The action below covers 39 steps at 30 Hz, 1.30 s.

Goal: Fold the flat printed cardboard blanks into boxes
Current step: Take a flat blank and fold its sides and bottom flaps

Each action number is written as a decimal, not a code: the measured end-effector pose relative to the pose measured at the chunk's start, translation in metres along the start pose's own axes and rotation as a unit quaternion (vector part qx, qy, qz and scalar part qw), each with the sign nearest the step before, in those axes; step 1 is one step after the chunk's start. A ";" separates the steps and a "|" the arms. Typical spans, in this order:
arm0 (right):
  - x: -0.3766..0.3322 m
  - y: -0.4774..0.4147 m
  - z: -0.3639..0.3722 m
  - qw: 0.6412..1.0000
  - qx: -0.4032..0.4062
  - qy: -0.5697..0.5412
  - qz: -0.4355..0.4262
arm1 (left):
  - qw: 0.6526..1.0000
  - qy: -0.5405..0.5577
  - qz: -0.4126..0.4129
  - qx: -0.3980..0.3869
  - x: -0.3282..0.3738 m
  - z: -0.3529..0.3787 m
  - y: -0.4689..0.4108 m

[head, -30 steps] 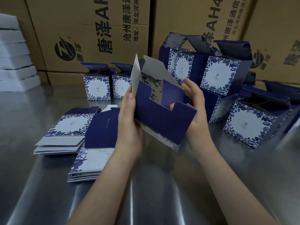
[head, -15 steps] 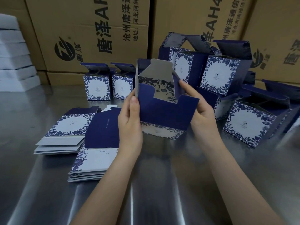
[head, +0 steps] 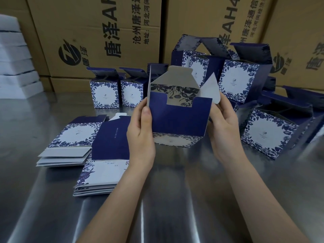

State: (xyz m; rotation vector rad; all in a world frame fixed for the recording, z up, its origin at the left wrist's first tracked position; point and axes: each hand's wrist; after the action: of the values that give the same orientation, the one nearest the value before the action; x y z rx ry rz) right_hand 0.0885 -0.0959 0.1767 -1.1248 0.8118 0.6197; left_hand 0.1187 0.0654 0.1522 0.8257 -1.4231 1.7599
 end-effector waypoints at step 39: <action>0.013 0.014 0.011 0.993 -0.064 0.085 -0.058 | 0.992 -0.107 0.039 -0.050 -0.020 0.004 0.004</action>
State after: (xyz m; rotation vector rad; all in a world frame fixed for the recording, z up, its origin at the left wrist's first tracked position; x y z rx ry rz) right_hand 0.0876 -0.0810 0.1614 -1.3458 0.8537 0.4894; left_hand 0.1263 0.0583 0.1346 0.9375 -1.6900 1.6814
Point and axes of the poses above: each hand's wrist, its own y-axis away from the middle knuckle, its own z-axis out of the palm, x = y × z, and after that the axes turned 2 degrees about -y, right-handed
